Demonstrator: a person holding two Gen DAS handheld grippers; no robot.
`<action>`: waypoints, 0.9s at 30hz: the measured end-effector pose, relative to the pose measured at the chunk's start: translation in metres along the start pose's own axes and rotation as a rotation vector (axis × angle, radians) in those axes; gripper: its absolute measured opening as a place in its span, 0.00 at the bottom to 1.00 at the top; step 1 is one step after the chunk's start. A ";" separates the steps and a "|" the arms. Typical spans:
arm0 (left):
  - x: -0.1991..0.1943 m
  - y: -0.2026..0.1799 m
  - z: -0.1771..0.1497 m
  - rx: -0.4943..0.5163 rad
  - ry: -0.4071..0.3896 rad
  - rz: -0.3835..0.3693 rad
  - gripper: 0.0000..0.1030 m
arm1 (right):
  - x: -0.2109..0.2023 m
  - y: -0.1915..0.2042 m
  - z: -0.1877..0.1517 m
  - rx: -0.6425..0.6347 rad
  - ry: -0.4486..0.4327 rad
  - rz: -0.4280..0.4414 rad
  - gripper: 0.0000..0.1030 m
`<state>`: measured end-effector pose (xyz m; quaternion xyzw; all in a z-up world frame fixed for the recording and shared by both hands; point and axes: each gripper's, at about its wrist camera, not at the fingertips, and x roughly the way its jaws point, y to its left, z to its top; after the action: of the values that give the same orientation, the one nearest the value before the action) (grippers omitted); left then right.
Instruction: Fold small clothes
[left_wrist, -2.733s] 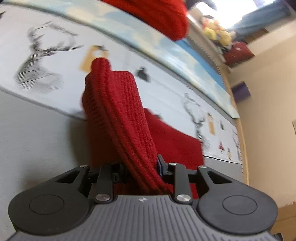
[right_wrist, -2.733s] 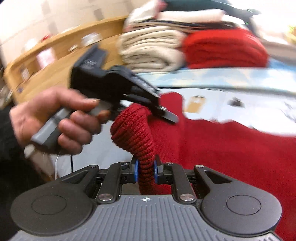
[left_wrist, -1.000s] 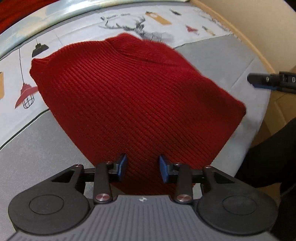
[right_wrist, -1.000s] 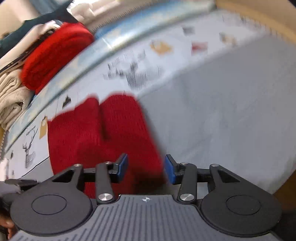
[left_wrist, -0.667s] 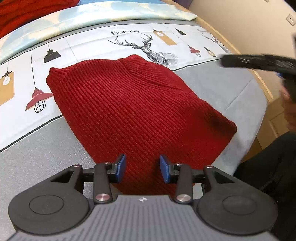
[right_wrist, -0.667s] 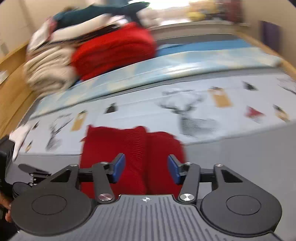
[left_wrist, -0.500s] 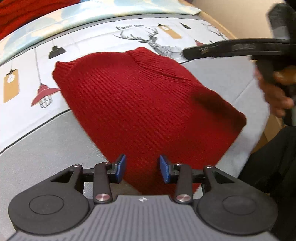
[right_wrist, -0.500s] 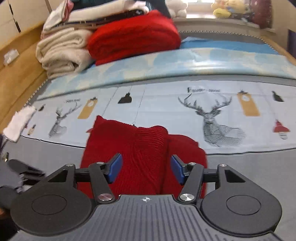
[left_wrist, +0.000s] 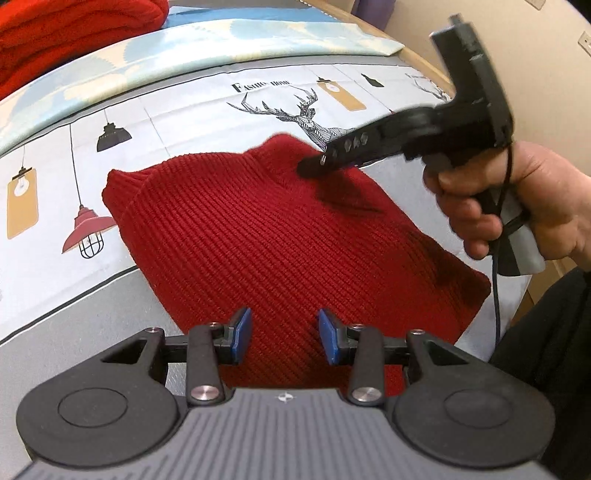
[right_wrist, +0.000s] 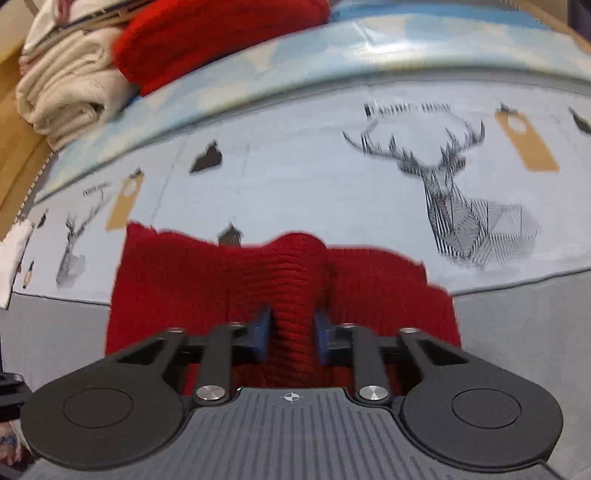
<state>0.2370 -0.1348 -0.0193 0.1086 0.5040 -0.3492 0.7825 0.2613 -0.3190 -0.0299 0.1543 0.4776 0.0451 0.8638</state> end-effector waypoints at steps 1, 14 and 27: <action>0.000 0.000 0.000 -0.001 -0.004 -0.003 0.42 | -0.004 -0.002 0.001 0.023 -0.026 -0.005 0.14; -0.004 0.012 -0.010 -0.073 -0.038 0.019 0.44 | -0.058 0.013 -0.015 -0.127 -0.124 -0.061 0.26; 0.010 0.025 -0.013 -0.147 0.001 0.102 0.79 | -0.066 0.000 -0.072 -0.344 0.070 0.004 0.41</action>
<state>0.2463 -0.1141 -0.0389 0.0765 0.5223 -0.2710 0.8049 0.1651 -0.3182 -0.0118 0.0037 0.4923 0.1332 0.8602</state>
